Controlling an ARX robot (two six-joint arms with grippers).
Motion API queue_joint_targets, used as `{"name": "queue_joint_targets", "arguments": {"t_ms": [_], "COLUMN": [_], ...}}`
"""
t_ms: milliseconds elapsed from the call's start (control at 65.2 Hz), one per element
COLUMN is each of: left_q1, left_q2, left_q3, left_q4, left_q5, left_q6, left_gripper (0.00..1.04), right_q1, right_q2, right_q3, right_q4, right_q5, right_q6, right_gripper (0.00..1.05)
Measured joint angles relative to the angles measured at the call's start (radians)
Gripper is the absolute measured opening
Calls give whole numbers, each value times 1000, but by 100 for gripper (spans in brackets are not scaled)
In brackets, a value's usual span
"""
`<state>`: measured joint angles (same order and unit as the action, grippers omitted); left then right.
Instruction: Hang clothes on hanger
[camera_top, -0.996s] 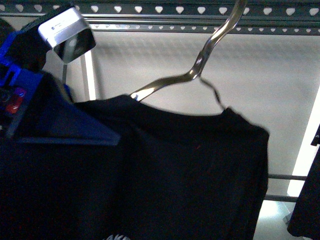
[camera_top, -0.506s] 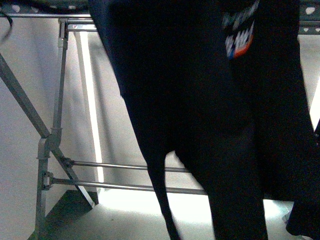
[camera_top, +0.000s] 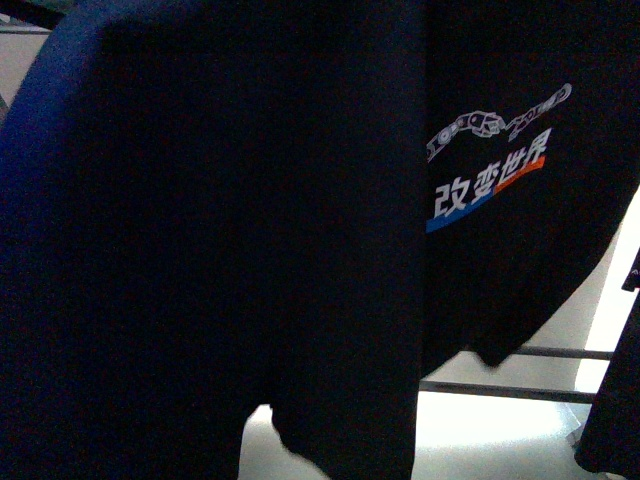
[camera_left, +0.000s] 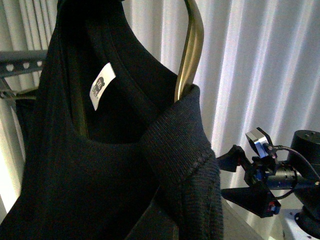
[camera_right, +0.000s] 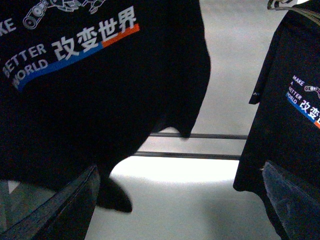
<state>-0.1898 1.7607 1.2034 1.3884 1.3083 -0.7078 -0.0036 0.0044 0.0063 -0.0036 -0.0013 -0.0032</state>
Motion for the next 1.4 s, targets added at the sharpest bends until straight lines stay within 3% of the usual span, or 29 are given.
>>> {"name": "queue_joint_targets", "arguments": {"t_ms": [368, 506, 920, 950, 1012, 1058, 1104, 1226, 1395], "left_q1": [12, 13, 13, 13, 15, 14, 13, 17, 19], "left_q2": [16, -27, -46, -46, -46, -46, -46, -46, -46], "left_q3": [-26, -31, -31, -31, -31, -31, -31, -31, -31], "left_q4": [0, -145, -150, -150, -150, -151, -151, -151, -151], "left_q5": [132, 87, 80, 80, 79, 79, 79, 79, 79], "left_q6": [-63, 87, 151, 151, 151, 152, 152, 152, 152], "left_gripper": [4, 4, 4, 4, 4, 4, 4, 4, 4], "right_q1": [0, 0, 0, -34, -235, -365, -454, -554, -495], "right_q2": [0, 0, 0, 24, 210, 346, 452, 719, 1046], "right_q3": [0, 0, 0, 12, 82, 153, 223, 463, 858], "right_q4": [0, 0, 0, -21, 25, 99, 158, 225, 77], "right_q5": [0, 0, 0, -122, -543, -738, -855, -977, -930], "right_q6": [0, 0, 0, 33, 88, 73, 45, -92, -457], "right_gripper": [97, 97, 97, 97, 97, 97, 97, 97, 97]}}
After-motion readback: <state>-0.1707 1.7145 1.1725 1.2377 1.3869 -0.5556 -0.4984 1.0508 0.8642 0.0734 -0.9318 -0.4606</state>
